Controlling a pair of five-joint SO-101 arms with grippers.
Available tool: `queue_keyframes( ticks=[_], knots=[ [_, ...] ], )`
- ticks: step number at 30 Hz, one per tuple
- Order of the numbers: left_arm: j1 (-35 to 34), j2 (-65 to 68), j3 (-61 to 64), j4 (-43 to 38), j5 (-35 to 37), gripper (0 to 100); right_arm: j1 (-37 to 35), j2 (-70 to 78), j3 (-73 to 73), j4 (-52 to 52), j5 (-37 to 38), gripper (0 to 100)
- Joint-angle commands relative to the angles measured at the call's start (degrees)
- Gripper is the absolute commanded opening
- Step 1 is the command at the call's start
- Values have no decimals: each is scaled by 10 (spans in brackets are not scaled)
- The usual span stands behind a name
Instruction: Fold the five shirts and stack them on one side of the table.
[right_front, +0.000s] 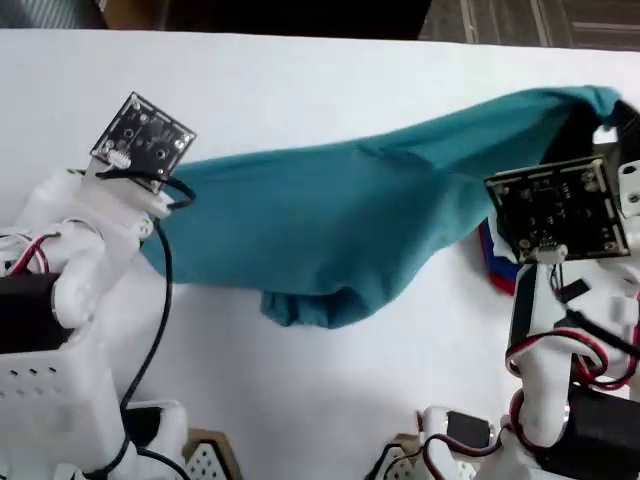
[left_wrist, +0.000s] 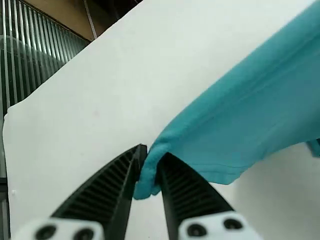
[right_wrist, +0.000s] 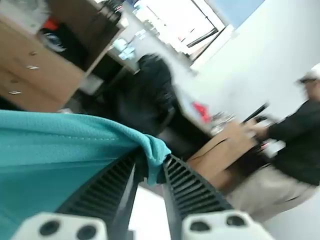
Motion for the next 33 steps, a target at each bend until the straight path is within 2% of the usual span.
queue_keyframes(
  ticks=[1, 5, 9, 19, 28, 33],
  knots=[
    [2, -15, -26, 1, 11, 24, 23, -11, -26, -65, 65, 21],
    [4, -55, -97, 28, 34, 24, 24, -15, -28, -95, 138, 21],
    [20, -98, -145, 55, 33, 24, 46, -40, -47, -91, 146, 21],
    [19, -173, -149, 58, 32, 24, 51, -95, -58, -87, 166, 21],
    [18, -178, -96, 54, 30, 24, 50, -99, -62, -89, 194, 21],
    [18, -178, -109, 51, 31, 24, 47, -103, -61, -89, 212, 21]
  ],
)
